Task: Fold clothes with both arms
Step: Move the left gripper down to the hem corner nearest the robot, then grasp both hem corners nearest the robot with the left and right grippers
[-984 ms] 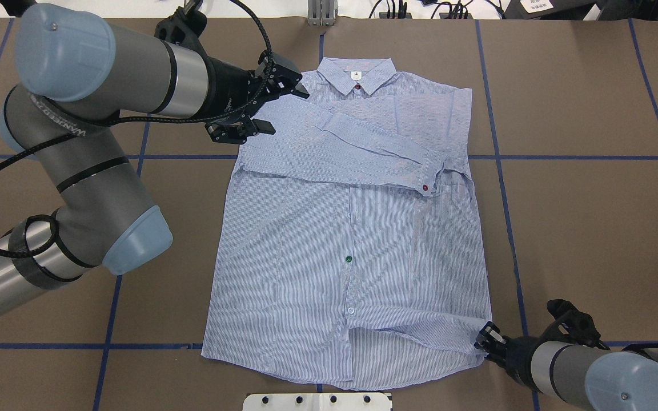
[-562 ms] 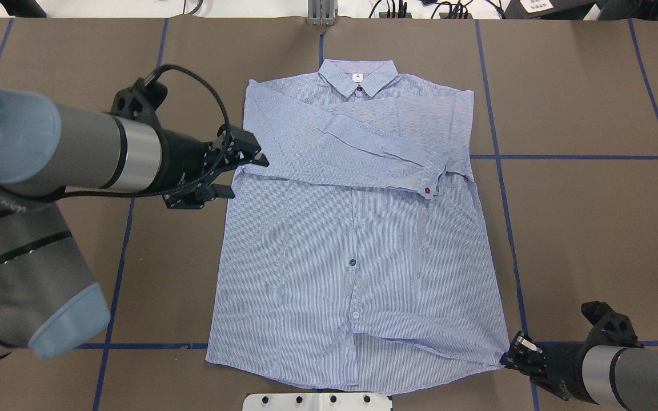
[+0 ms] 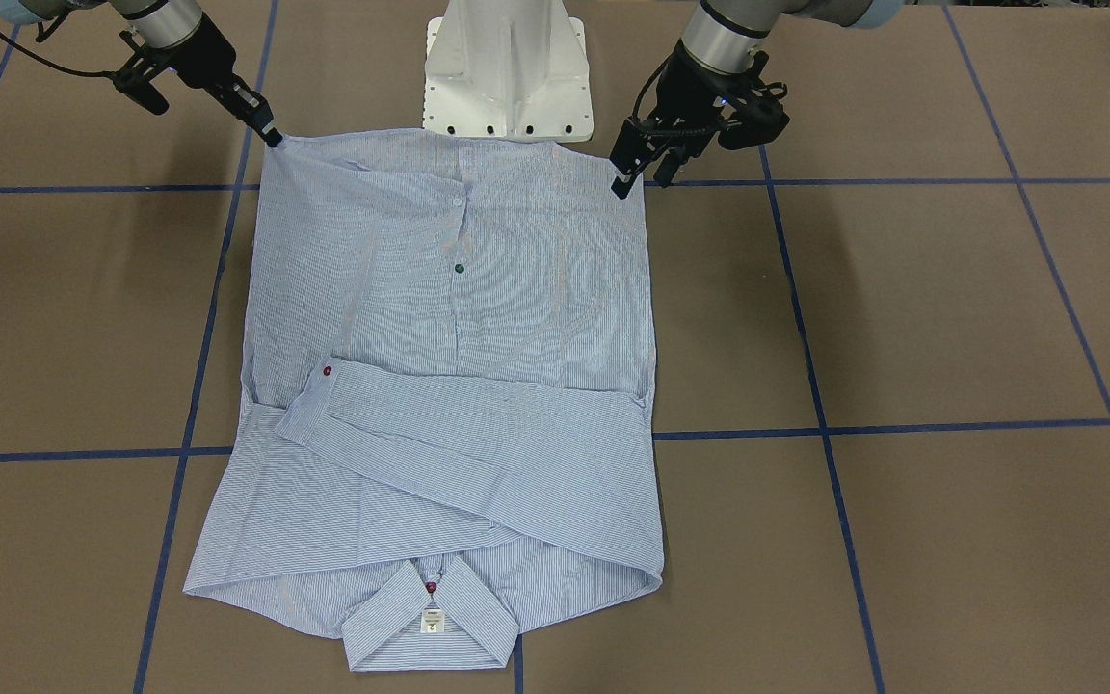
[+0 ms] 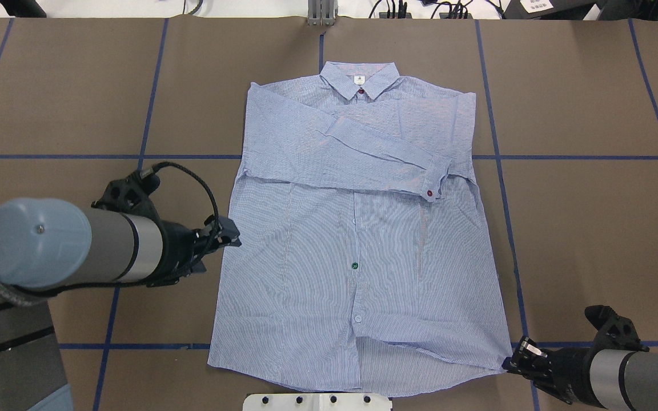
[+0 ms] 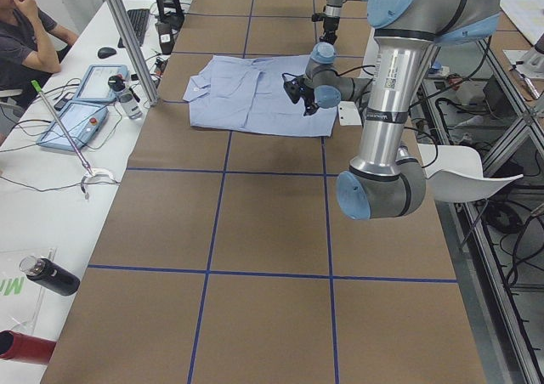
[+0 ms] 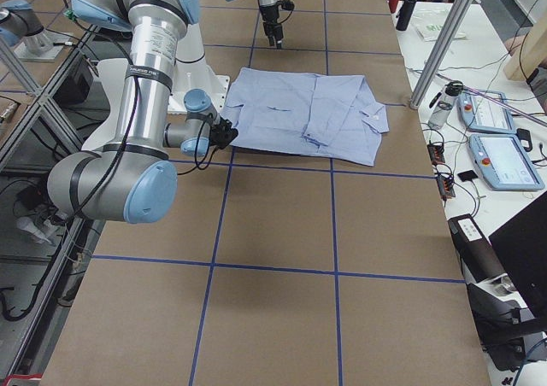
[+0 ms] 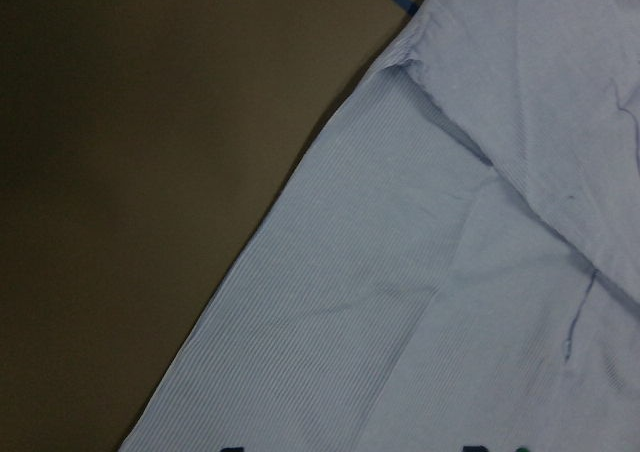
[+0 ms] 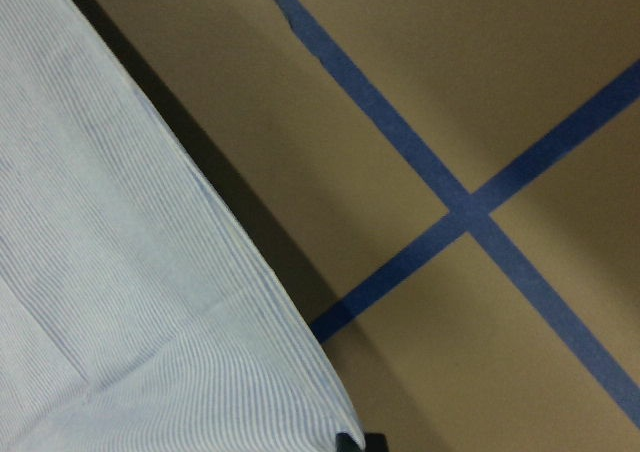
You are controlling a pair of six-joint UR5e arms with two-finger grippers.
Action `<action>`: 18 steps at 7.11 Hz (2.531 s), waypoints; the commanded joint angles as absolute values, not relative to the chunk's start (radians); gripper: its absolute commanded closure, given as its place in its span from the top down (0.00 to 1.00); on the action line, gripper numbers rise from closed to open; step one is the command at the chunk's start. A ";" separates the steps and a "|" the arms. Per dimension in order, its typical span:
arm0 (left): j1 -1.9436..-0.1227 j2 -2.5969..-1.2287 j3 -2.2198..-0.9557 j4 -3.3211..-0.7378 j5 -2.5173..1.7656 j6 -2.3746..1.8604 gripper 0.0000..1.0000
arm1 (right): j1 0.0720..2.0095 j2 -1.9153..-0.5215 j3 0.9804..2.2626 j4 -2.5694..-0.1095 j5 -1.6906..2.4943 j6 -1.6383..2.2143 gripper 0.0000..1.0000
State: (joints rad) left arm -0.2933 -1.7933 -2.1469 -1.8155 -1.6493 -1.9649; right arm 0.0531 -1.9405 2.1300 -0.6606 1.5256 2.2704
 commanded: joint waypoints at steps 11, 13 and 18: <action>-0.064 -1.765 -2.037 -1.818 -1.588 -2.095 0.37 | 0.054 -1.930 2.118 -0.661 1.529 2.270 0.00; -0.066 -1.773 -2.034 -1.818 -1.585 -2.094 0.16 | 0.055 -1.928 2.120 -0.661 1.529 2.270 0.00; -0.090 -1.759 -2.045 -1.810 -1.555 -2.026 0.55 | 0.057 -1.928 2.121 -0.661 1.529 2.270 0.00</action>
